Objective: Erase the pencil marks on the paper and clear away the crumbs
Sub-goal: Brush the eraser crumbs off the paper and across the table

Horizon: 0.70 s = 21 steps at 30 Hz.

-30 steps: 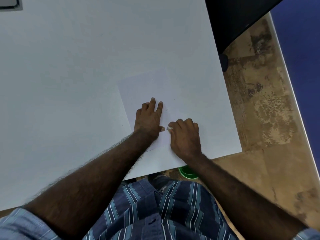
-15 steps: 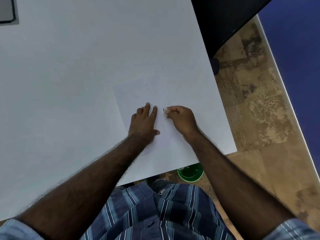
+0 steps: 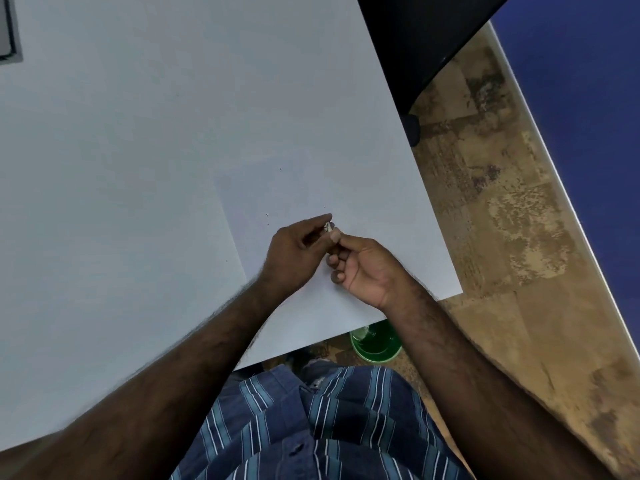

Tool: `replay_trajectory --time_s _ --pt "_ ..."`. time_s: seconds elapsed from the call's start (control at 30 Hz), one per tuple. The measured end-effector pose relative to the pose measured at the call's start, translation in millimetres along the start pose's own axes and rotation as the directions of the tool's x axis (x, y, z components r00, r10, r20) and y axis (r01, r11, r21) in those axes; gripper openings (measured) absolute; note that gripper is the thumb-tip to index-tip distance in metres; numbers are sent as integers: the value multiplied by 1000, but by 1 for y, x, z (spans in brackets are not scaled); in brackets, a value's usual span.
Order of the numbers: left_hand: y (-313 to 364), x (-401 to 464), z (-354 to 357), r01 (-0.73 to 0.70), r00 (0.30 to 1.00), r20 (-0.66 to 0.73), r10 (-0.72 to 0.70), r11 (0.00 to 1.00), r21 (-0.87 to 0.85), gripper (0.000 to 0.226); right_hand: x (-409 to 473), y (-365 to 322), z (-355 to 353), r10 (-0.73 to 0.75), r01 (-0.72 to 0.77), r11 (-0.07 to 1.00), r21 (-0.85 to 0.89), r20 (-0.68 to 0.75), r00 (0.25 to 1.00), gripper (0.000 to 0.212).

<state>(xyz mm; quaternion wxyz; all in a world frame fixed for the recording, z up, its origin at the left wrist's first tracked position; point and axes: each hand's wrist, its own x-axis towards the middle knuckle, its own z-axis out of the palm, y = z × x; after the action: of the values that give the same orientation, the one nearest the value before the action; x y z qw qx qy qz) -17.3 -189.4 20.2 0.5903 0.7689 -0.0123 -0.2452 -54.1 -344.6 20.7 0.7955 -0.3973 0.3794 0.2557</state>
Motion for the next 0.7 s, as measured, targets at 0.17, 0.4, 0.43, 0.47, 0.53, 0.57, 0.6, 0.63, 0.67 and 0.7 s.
replay_trajectory --time_s 0.17,0.4,0.43,0.47,0.53,0.57,0.6,0.63,0.67,0.7 --pt "8 -1 0 115 993 12 -118 932 -344 24 -5 2 -1 13 -14 998 61 19 1000 10" --pt "7 2 5 28 994 -96 -44 987 -160 17 -6 9 5 8 -9 995 95 3 1000 10" --pt "5 3 5 40 994 -99 -54 989 -139 18 -5 11 5 11 -9 995 103 -13 1000 11" --pt "3 4 6 51 993 -96 -62 991 -120 19 -5 12 6 12 -9 994 113 -26 1000 12" --pt "-1 7 7 56 994 -89 -64 995 -86 21 -4 14 6 8 -3 992 128 -43 999 13" --pt "-3 8 8 47 994 -91 -53 997 -63 21 -4 14 6 5 2 991 131 -53 999 12" --pt "-5 9 9 32 994 -104 -35 999 -29 21 -3 15 6 1 7 991 133 -67 998 12" --pt "-6 11 10 15 992 -123 -13 1000 14 22 -2 16 6 -2 13 991 135 -80 997 12" --pt "-8 12 10 2 989 -144 6 999 53 22 -2 17 6 -5 18 990 137 -94 996 12" --pt "-8 13 11 -10 987 -161 24 996 84 23 -1 17 6 -7 22 990 141 -108 994 12"
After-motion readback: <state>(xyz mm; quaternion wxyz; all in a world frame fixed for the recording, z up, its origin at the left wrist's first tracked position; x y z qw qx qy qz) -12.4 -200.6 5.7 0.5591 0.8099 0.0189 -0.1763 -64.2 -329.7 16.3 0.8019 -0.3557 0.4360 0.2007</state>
